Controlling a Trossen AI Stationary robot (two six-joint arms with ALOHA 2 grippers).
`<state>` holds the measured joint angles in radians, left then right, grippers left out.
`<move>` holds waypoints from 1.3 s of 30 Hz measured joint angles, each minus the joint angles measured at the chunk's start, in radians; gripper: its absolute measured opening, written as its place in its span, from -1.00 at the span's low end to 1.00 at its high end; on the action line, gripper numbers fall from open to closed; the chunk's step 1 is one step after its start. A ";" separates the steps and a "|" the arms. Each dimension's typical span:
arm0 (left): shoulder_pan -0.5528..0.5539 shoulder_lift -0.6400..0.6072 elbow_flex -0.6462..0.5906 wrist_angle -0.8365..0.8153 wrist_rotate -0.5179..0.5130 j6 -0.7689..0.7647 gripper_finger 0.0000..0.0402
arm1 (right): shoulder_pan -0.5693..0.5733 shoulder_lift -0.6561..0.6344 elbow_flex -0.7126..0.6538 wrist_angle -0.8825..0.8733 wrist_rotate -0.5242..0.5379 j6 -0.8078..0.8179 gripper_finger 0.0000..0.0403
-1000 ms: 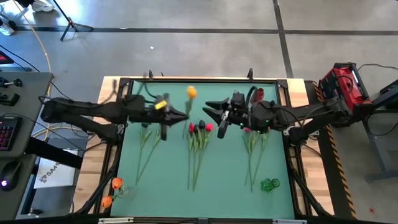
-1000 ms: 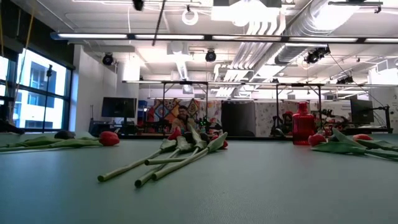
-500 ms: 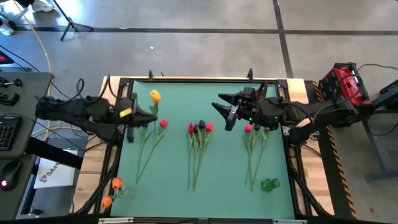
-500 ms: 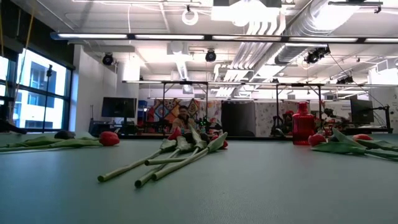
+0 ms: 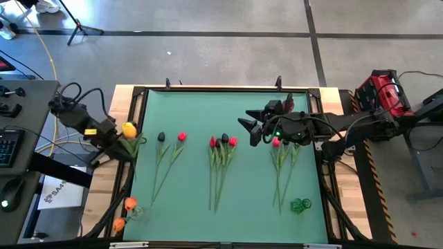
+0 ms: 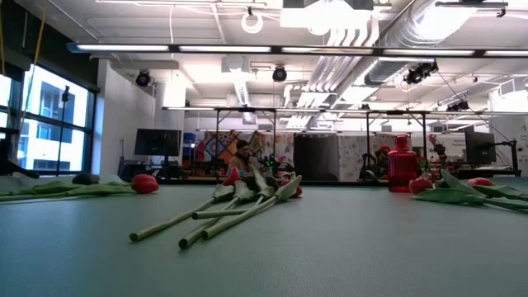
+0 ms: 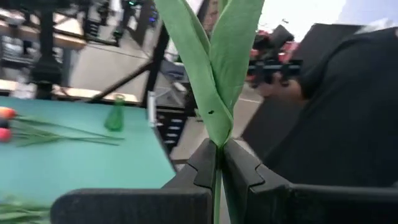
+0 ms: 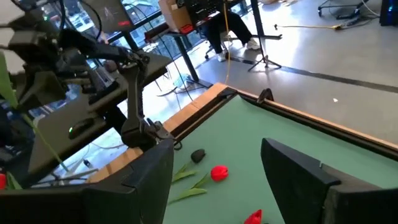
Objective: Sort flowers into vase by color
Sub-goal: Put the orange tulip into the transparent vase
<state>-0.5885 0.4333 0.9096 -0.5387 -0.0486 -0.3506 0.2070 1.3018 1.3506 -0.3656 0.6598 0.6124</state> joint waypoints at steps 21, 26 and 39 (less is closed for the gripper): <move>-0.187 -0.074 -0.224 0.252 0.201 0.101 -1.00 | 0.000 0.000 0.000 -0.381 0.062 0.491 0.15; -0.231 -0.073 -0.224 0.261 0.253 0.200 -1.00 | 0.000 0.000 0.000 -0.405 0.091 0.596 0.15; -0.323 -0.038 -0.294 0.531 0.306 0.326 -1.00 | 0.003 0.001 0.000 -0.277 0.081 0.693 0.15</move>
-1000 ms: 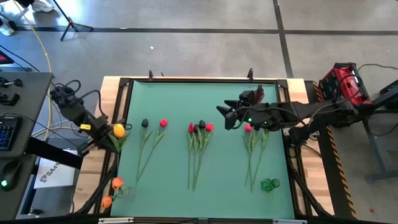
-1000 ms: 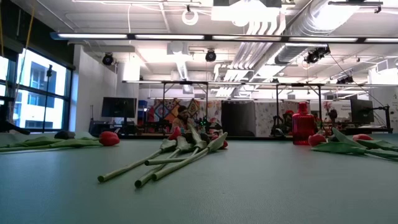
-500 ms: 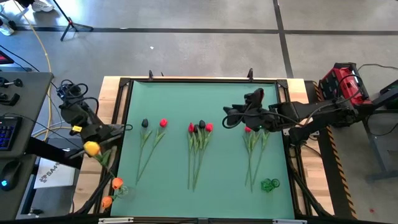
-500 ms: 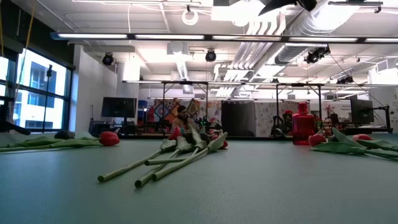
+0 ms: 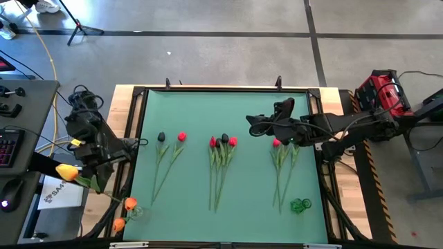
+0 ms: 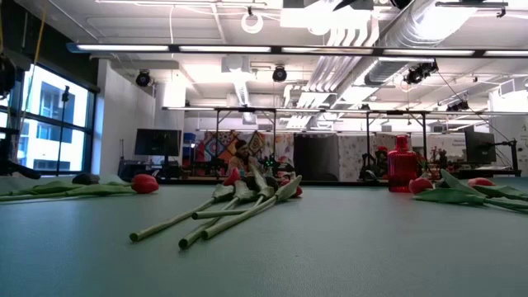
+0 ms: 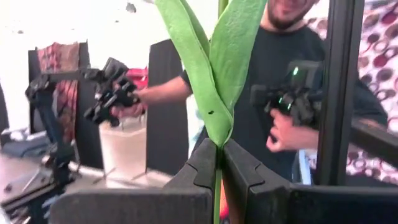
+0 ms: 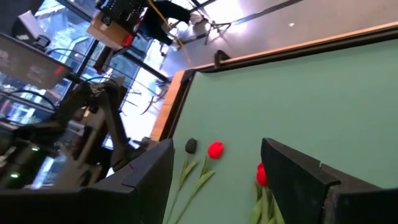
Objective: Sort flowers into vase by color
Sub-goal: Put the orange tulip into the transparent vase
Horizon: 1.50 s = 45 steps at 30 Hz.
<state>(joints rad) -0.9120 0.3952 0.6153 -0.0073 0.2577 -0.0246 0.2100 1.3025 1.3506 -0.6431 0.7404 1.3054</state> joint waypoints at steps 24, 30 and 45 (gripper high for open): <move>-0.094 0.052 -0.149 0.058 -0.215 -0.075 -1.00 | 0.097 0.038 0.000 0.041 -0.059 -0.003 0.15; -0.122 0.080 -0.149 0.054 -0.209 -0.070 -1.00 | 0.131 0.076 0.000 0.022 -0.038 0.052 0.15; -0.152 0.117 -0.149 0.009 -0.222 -0.043 -1.00 | 0.154 0.118 0.000 0.022 -0.070 0.118 0.15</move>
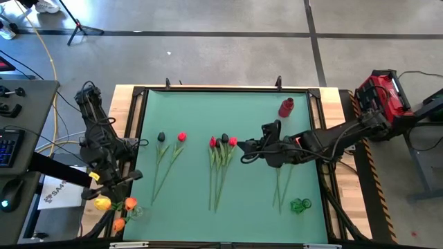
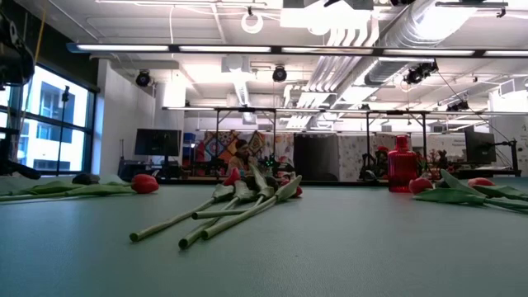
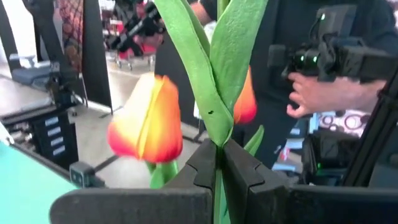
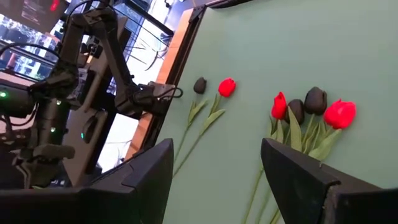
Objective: Sort flowers into vase by color
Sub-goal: Put the orange tulip into the transparent vase
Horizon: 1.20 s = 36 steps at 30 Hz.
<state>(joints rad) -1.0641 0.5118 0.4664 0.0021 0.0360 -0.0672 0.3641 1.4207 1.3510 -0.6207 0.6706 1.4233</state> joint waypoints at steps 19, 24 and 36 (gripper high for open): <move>0.001 0.018 0.000 -0.028 -0.007 -0.227 -0.52 | -0.023 -0.001 0.000 -0.026 -0.030 -0.036 0.15; 0.000 0.018 0.000 -0.028 0.048 -0.297 -0.42 | -0.023 -0.001 0.000 -0.029 -0.033 -0.059 0.15; -0.005 -0.013 0.045 -0.032 0.059 -0.467 -0.41 | 0.013 0.004 0.000 -0.050 -0.025 -0.062 0.15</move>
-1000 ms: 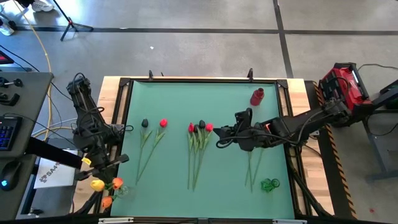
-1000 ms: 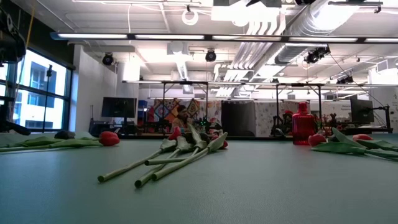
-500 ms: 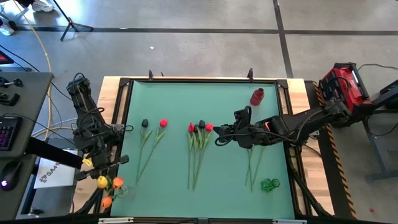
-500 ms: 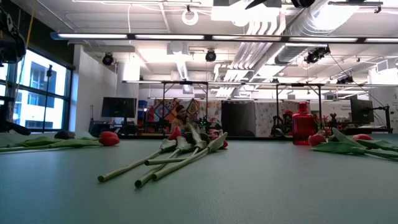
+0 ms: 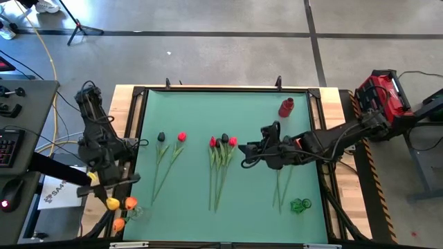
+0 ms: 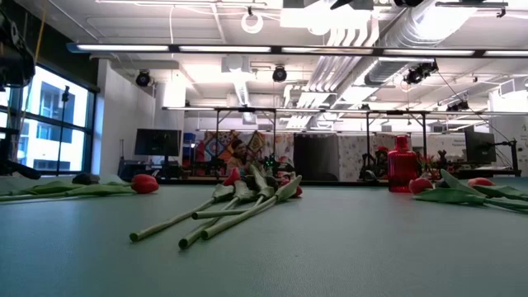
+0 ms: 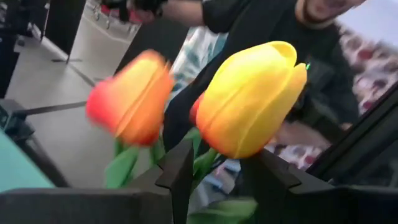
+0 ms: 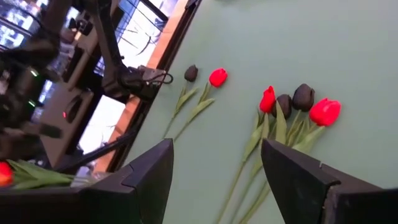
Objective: Sort flowers into vase by color
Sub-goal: Put the orange tulip into the transparent vase
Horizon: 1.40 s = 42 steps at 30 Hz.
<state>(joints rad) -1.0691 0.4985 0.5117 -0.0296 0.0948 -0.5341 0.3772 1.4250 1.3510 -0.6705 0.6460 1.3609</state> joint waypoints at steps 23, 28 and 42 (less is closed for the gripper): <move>-0.001 0.032 0.121 -0.218 -0.074 -0.336 -0.35 | 0.017 0.142 0.000 -0.006 -0.185 -0.017 0.15; -0.001 0.032 0.121 -0.270 -0.063 -0.533 -0.20 | 0.009 0.139 0.000 -0.003 -0.182 -0.032 0.15; 0.002 -0.006 0.123 -0.235 -0.017 -0.667 0.00 | 0.009 0.139 0.000 0.047 -0.125 -0.045 0.15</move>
<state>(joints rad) -1.0672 0.4927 0.6346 -0.2644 0.0782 -1.2011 0.3862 1.5639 1.3510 -0.6235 0.5213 1.3163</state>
